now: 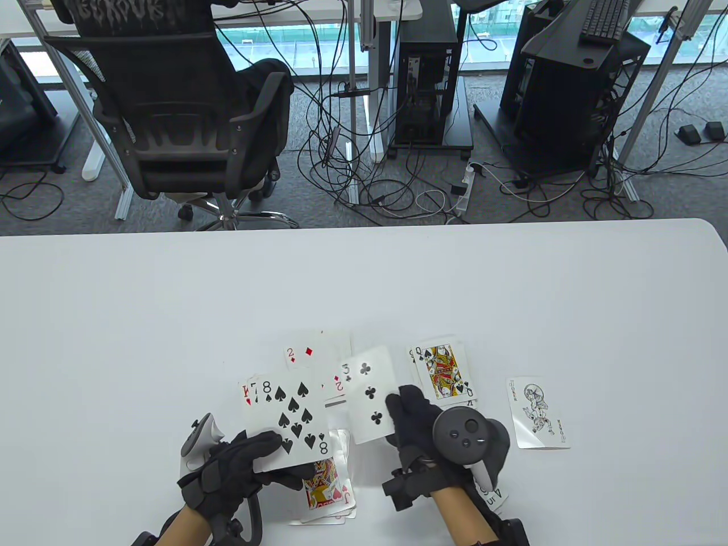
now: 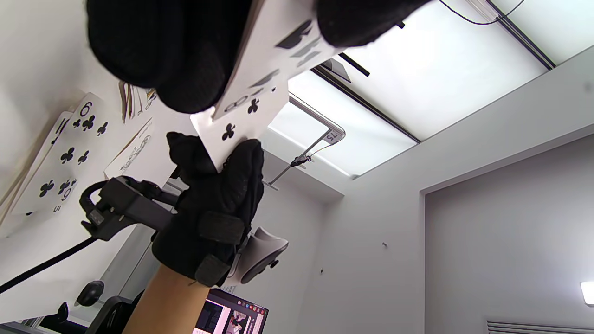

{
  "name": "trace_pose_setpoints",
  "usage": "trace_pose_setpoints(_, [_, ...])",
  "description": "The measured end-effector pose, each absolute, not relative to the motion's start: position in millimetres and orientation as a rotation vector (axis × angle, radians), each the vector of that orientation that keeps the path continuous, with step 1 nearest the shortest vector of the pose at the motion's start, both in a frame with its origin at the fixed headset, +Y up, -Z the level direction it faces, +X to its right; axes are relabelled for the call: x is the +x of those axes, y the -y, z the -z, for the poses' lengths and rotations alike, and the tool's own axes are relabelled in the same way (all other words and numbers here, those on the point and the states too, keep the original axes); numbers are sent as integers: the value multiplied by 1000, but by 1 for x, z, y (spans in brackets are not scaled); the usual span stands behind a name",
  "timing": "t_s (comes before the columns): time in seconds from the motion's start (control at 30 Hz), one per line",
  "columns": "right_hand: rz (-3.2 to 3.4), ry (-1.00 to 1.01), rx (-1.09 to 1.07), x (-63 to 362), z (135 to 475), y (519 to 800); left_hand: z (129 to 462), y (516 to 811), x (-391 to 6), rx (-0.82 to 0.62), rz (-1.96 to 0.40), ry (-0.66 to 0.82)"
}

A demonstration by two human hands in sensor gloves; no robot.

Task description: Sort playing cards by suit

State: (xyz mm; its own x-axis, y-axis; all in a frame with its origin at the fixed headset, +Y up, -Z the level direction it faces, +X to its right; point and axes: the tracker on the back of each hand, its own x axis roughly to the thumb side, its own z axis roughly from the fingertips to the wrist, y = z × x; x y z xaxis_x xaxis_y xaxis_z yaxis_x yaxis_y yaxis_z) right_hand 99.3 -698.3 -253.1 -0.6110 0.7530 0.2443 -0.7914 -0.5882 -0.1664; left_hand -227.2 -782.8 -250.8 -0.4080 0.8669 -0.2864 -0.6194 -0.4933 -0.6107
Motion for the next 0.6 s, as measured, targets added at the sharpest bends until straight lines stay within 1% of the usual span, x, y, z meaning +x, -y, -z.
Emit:
trace_pose_setpoints(0.07, [-2307, 238, 121, 120, 249, 700, 251, 783, -227, -727, -1998, 517])
trace_pose_setpoints(0.1, [-2347, 196, 121, 125, 248, 702, 250, 783, -228, -728, -1997, 515])
trace_pose_setpoints(0.23, [-2513, -119, 79, 148, 241, 717, 250, 783, -227, -731, -2001, 509])
trace_pose_setpoints(0.3, [-2529, -229, 39, 153, 238, 724, 250, 783, -228, -730, -2000, 507])
trace_pose_setpoints(0.4, [-2622, -358, -40, 156, 233, 737, 250, 783, -228, -729, -2002, 503])
trace_pose_setpoints(0.5, [-2831, -508, -37, 151, 231, 747, 250, 783, -228, -731, -2002, 498])
trace_pose_setpoints(0.6, [-3048, -563, -26, 142, 231, 754, 250, 783, -228, -731, -2003, 498])
